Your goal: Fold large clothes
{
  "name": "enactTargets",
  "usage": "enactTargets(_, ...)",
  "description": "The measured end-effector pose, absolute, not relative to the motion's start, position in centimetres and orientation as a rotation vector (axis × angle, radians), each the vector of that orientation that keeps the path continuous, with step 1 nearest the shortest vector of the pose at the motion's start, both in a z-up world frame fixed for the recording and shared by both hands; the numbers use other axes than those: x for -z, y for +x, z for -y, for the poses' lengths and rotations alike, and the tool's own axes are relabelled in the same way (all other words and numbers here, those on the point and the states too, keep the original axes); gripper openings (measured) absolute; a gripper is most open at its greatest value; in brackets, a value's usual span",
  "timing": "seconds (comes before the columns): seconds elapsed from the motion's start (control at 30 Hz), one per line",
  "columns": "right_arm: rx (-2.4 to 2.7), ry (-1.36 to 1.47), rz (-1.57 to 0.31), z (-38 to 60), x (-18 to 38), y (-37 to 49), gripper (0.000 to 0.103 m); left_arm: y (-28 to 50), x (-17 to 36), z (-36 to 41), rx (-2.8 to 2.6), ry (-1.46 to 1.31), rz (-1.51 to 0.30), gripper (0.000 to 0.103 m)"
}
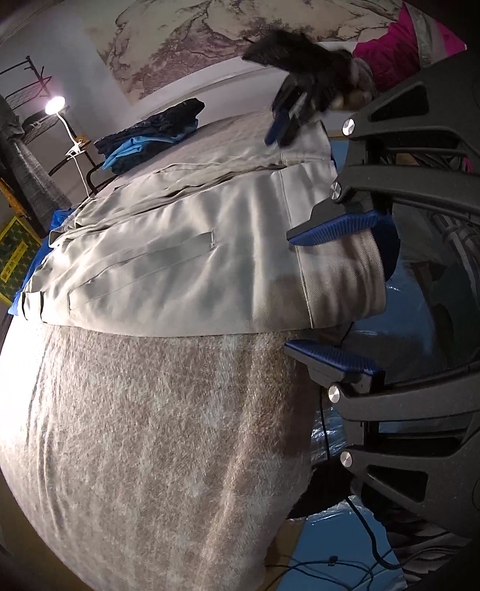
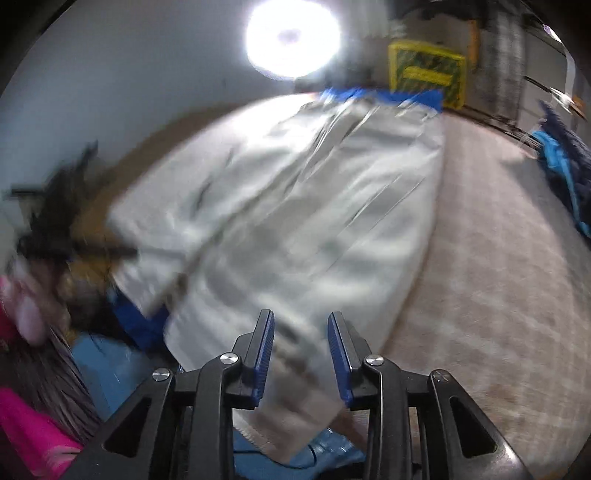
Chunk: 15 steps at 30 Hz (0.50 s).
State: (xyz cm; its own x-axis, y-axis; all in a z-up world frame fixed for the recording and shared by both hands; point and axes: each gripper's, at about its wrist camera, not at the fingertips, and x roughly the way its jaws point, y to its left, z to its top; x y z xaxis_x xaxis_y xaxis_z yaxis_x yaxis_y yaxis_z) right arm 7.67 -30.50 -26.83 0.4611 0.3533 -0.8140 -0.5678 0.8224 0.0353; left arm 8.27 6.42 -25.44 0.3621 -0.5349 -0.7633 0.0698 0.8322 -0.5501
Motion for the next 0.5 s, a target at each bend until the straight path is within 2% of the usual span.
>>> enactTargets(0.1, -0.565, -0.277, -0.918, 30.5, 25.9, 6.8, 0.031, 8.1, 25.8, -7.0, 0.409, -0.533, -1.176, 0.055)
enactTargets(0.17, -0.585, -0.175, -0.939, 32.1, 24.9, 6.7, 0.042, 7.9, 26.3, -7.6, 0.423, -0.619, -1.21, 0.055)
enactTargets(0.23, -0.593, -0.038, -0.99, 34.6, 24.4, 6.6, 0.068, 7.8, 27.0, -8.1, 0.437, -0.702, -1.247, 0.058)
enactTargets(0.37, -0.622, 0.235, -1.16, 38.7, 26.5, 7.3, 0.066, 8.4, 28.6, -8.3, 0.457, -0.821, -1.304, 0.059)
enactTargets(0.43, -0.645, 0.348, -1.234, 39.7, 28.2, 7.5, 0.052, 8.4, 29.6, -7.8, 0.485, -0.867, -1.347, 0.059)
enactTargets(0.5, -0.676, 0.445, -1.28, 40.3, 29.6, 7.8, 0.051, 8.3, 30.1, -7.1, 0.517, -0.891, -1.374, 0.059)
